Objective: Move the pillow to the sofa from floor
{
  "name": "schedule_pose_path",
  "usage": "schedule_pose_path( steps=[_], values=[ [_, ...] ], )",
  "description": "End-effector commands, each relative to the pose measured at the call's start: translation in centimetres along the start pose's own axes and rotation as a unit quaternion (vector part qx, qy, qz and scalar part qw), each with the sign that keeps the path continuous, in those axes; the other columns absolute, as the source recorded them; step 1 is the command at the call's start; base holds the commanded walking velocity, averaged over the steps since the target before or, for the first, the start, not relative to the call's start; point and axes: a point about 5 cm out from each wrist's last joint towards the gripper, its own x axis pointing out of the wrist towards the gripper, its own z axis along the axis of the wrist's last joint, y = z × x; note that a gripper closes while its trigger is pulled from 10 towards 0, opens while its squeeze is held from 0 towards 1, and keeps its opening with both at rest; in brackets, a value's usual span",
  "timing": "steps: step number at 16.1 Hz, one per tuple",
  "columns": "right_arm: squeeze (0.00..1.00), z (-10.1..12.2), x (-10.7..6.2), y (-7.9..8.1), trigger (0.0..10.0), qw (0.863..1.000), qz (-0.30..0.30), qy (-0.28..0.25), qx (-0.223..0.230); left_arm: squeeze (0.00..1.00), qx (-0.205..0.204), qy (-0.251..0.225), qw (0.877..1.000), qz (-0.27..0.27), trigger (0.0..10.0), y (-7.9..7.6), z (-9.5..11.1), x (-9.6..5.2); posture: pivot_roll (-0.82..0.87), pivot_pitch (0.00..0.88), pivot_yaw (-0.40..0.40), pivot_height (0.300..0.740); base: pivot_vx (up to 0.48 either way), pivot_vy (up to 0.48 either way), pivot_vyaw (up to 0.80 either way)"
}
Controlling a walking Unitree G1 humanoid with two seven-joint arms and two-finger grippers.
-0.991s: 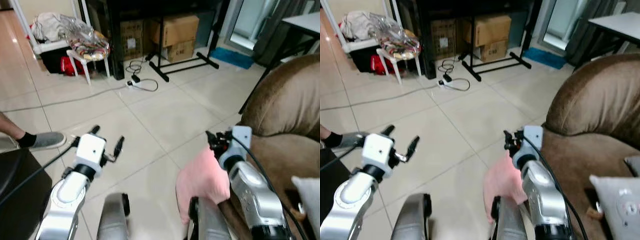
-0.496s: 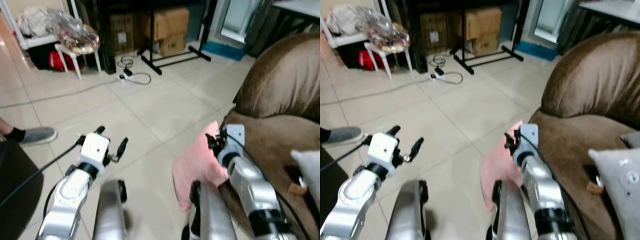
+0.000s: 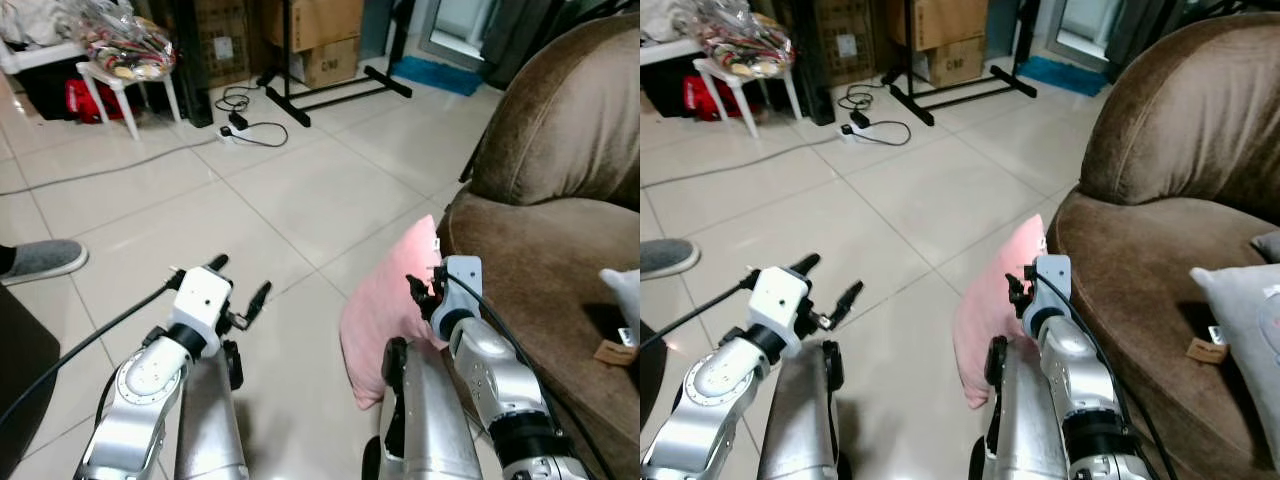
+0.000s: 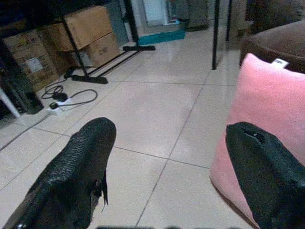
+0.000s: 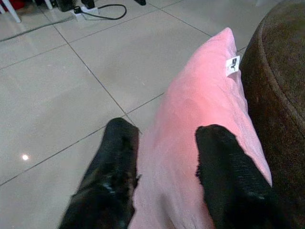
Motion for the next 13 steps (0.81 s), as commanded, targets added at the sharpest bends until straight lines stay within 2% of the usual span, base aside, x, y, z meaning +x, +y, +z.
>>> schedule_pose_path(
  steps=[1, 2, 4, 5, 8, 9, 11, 13],
  values=[
    [1.00, 1.0, 0.2, -0.6, 10.0, 1.000, -0.012, -0.020, 0.009, 0.00, -0.009, -0.005, 0.999, -0.049, 10.0, -0.9, 0.3, -0.1, 0.06, 0.000, -0.040, 0.408, 0.000, 0.000, 0.00],
    [1.00, 1.0, 0.3, -0.6, 10.0, 1.000, -0.015, -0.017, 0.004, 0.00, -0.016, -0.008, 0.996, -0.083, 10.0, -1.5, 0.5, -0.1, 0.06, 0.000, -0.039, 0.408, 0.000, 0.000, 0.00],
    [1.00, 0.7, 0.7, -0.8, 10.0, 0.999, -0.039, 0.003, -0.034, 0.00, -0.017, -0.017, 0.994, -0.108, 10.0, -1.6, 1.0, 0.1, 0.06, 0.000, -0.036, 0.408, 0.000, 0.000, 0.00],
    [0.00, 0.5, 1.1, -0.9, 10.0, 0.997, -0.054, 0.016, -0.056, 0.00, -0.019, -0.021, 0.992, -0.120, 10.0, -1.5, 1.3, 0.3, 0.06, 0.000, -0.032, 0.408, 0.000, 0.000, 0.00],
    [0.00, -1.1, 2.0, -0.8, 10.0, 0.993, -0.065, 0.073, -0.072, 0.00, -0.018, -0.030, 0.987, -0.154, 10.0, -1.2, 2.2, 0.8, 0.07, 0.000, -0.026, 0.408, 0.000, 0.000, 0.00],
    [0.00, -1.7, 2.1, -1.2, 10.0, 0.988, -0.087, 0.096, -0.083, 0.00, -0.022, -0.034, 0.986, -0.164, 10.0, -1.1, 2.7, 1.2, 0.07, 0.000, -0.025, 0.408, 0.000, 0.000, 0.00],
    [0.00, -2.2, 2.2, -1.7, 10.0, 0.980, -0.112, 0.122, -0.110, 0.00, -0.019, -0.042, 0.983, -0.177, 10.0, -0.9, 3.4, 1.9, 0.08, 0.000, -0.020, 0.408, 0.000, 0.000, 0.00],
    [0.00, -2.6, 2.3, -1.8, 10.0, 0.977, -0.114, 0.141, -0.114, 0.00, -0.028, -0.033, 0.981, -0.188, 10.0, -0.8, 3.6, 2.2, 0.08, 0.000, -0.016, 0.408, 0.000, 0.000, 0.00]
  ],
)
